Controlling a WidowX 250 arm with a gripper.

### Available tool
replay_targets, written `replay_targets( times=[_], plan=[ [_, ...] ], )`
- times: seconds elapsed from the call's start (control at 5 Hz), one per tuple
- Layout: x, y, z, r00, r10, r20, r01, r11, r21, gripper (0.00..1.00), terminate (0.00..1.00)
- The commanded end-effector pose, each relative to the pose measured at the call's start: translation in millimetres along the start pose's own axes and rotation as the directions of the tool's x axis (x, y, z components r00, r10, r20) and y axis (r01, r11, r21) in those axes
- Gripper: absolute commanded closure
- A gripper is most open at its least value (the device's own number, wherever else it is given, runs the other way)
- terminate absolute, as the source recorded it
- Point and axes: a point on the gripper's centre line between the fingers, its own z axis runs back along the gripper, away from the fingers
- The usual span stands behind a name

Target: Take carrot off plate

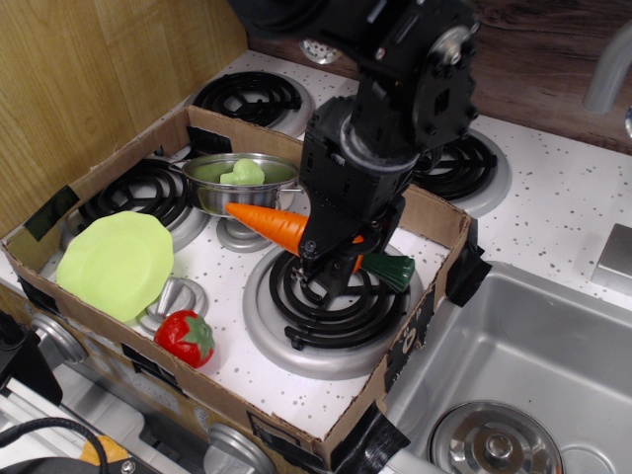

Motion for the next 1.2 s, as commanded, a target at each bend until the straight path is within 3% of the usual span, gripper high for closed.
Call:
replay_targets(
  times=[0.0, 0.4, 0.6, 0.8, 1.0],
  plan=[
    [-11.7, -31.0, -20.9, 0.998, -0.041, -0.046, 0.038, 0.998, -0.058, 1.00, 0.00],
    [-15.8, -29.1, -31.8, 0.997, -0.051, -0.062, 0.046, 0.996, -0.072, 1.00, 0.00],
    [-19.5, -24.8, -33.6, 0.997, -0.051, -0.061, 0.045, 0.995, -0.088, 0.00, 0.00],
    [-20.1, -23.0, -32.0, 0.996, -0.056, -0.062, 0.050, 0.994, -0.101, 0.00, 0.00],
    [-17.5, -24.7, -18.7, 0.998, -0.053, -0.030, 0.050, 0.994, -0.101, 0.00, 1.00]
  ],
)
